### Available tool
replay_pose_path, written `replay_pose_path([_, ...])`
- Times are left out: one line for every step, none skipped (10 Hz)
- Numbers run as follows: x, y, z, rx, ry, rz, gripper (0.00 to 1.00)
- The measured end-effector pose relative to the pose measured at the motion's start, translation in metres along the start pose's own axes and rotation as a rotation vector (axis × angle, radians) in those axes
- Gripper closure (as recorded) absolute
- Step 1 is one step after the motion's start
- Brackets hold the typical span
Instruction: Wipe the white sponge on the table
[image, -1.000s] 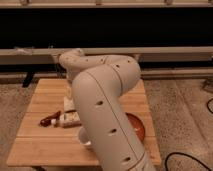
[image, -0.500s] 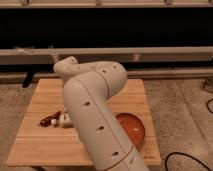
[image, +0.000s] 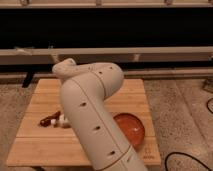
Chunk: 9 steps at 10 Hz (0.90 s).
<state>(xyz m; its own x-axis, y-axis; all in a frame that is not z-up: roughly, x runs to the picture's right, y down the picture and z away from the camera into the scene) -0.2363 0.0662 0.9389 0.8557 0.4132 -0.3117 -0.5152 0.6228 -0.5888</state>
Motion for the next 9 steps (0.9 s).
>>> replay_pose_path([0.001, 0.012, 0.000, -0.002, 0.017, -0.016, 0.55])
replay_pose_path([0.003, 0.017, -0.001, 0.003, 0.029, -0.024, 0.66])
replay_pose_path([0.008, 0.019, -0.002, 0.000, 0.033, -0.027, 0.74])
replay_pose_path([0.013, 0.018, -0.003, 0.001, 0.036, -0.034, 0.86])
replay_pose_path([0.015, 0.019, -0.004, 0.002, 0.040, -0.038, 0.94])
replay_pose_path([0.017, 0.022, -0.004, 0.002, 0.047, -0.040, 0.98])
replay_pose_path([0.026, 0.025, -0.006, 0.001, 0.055, -0.038, 1.00])
replay_pose_path([0.035, 0.023, -0.007, 0.005, 0.060, -0.036, 1.00])
replay_pose_path([0.037, 0.026, -0.007, 0.003, 0.064, -0.042, 1.00])
